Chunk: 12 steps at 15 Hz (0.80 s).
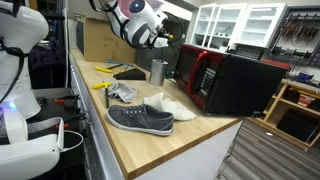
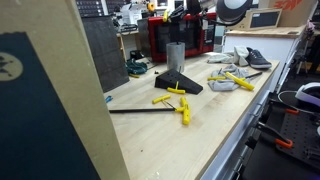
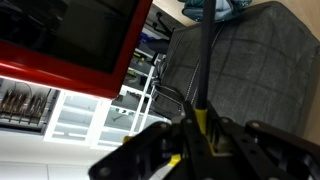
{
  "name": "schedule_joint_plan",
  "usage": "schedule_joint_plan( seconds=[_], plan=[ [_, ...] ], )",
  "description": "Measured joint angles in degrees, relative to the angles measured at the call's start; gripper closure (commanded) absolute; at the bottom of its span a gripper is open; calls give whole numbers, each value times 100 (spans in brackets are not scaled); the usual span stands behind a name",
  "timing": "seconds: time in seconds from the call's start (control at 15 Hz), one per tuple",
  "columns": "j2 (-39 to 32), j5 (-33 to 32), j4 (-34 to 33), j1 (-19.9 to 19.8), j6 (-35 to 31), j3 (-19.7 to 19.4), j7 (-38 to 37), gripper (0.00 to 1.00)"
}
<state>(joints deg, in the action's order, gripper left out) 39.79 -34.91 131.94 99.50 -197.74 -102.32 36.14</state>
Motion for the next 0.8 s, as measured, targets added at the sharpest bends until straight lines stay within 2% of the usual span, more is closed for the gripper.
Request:
schedule_joint_plan(
  seconds=[0.33, 0.67, 0.8],
  plan=[
    [655, -73, -20, -151, -3, 40, -17, 97],
    [1625, 25, -21, -248, 0, 4, 320, 97],
    [1991, -221, -34, -256, 0, -132, 317, 97]
  ],
)
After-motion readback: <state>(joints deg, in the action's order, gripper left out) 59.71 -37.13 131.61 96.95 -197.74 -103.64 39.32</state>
